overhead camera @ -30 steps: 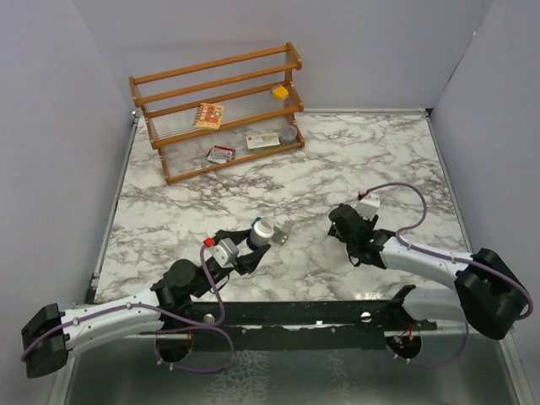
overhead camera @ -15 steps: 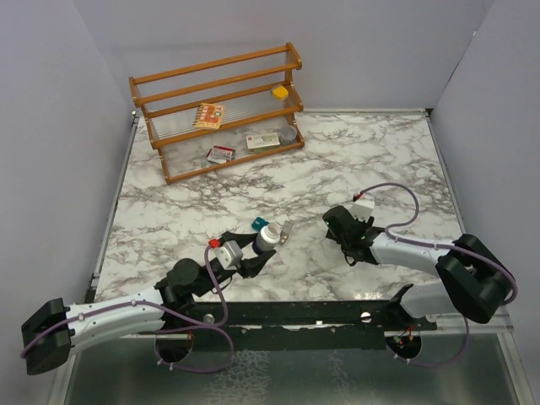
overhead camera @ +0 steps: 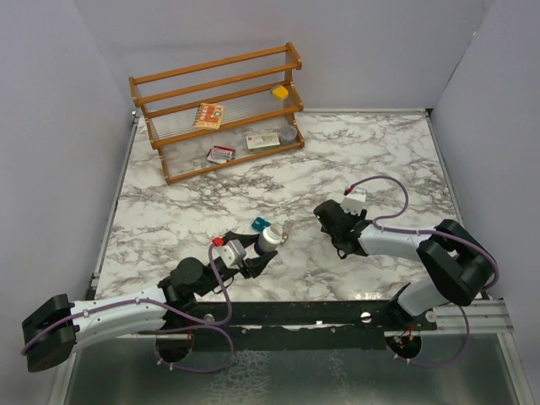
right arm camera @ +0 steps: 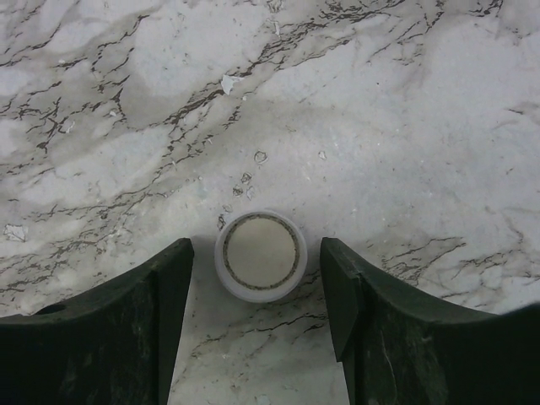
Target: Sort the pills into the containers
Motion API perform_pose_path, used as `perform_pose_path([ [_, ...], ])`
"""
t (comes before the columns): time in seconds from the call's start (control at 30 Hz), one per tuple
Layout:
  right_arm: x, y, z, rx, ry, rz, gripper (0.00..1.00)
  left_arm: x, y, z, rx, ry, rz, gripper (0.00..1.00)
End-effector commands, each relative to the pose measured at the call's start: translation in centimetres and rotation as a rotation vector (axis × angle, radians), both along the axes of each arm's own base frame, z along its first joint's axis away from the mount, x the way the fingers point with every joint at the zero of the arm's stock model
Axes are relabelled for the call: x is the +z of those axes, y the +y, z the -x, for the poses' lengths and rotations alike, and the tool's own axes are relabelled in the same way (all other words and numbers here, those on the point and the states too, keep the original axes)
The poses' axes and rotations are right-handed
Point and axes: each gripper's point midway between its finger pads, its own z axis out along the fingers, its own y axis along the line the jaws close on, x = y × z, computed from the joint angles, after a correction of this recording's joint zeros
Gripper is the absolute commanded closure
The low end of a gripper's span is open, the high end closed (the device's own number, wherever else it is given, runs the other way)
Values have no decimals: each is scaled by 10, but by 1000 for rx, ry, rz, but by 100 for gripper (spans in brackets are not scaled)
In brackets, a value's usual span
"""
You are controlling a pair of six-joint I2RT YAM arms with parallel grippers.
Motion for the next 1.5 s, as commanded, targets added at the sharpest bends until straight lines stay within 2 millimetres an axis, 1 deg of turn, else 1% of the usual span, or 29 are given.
perform_pose_path([
  [0.0, -16, 0, 7, -6, 41, -8, 42, 13, 0, 2, -9, -6, 60, 100],
  [0.03, -16, 1, 8, -4, 41, -11, 45, 13, 0, 2, -6, -4, 59, 100],
  [0.1, -17, 1, 9, 3, 45, -14, 54, 14, 0, 1, -2, -2, 62, 100],
  [0.17, -18, 2, 9, 7, 50, -15, 69, 14, 0, 0, 3, 0, 62, 100],
  [0.27, -19, 3, 11, 17, 60, -20, 88, 13, 0, -1, 6, 6, 61, 100],
  [0.3, -18, 4, 11, 21, 61, -24, 93, 12, 0, -1, 5, 6, 59, 100],
  [0.33, -17, 6, 11, 28, 63, -28, 95, 11, -1, 0, 3, 7, 58, 100],
  [0.4, -10, 9, 10, 43, 51, -46, 96, 10, 0, 0, 2, 7, 56, 100],
  [0.53, 17, 17, 5, 95, -5, -84, 96, 8, 3, 2, 0, -6, 70, 100],
  [0.6, 29, 18, 2, 105, -36, -91, 96, 9, 5, 2, 4, -7, 81, 100],
  [0.67, 38, 17, 0, 110, -50, -82, 96, 10, 5, 2, 6, -8, 85, 100],
  [0.73, 40, 17, -1, 109, -47, -76, 96, 10, 5, 2, 7, -7, 88, 100],
  [0.9, 38, 20, 1, 126, -32, -85, 96, 11, 5, 2, 6, -7, 86, 100],
  [1.1, 46, 22, 0, 139, -53, -95, 96, 11, 5, -2, 28, -2, 85, 100],
  [1.27, 57, 27, -2, 162, -77, -103, 96, 14, -1, -8, 39, -6, 56, 100],
  [1.33, 63, 29, -3, 173, -90, -106, 96, 18, -5, -11, 45, -14, 43, 100],
  [1.4, 72, 31, -4, 189, -107, -108, 96, 25, -10, -17, 60, -28, 29, 100],
  [1.47, 83, 33, -5, 211, -126, -107, 96, 36, -17, -22, 68, -55, 23, 100],
])
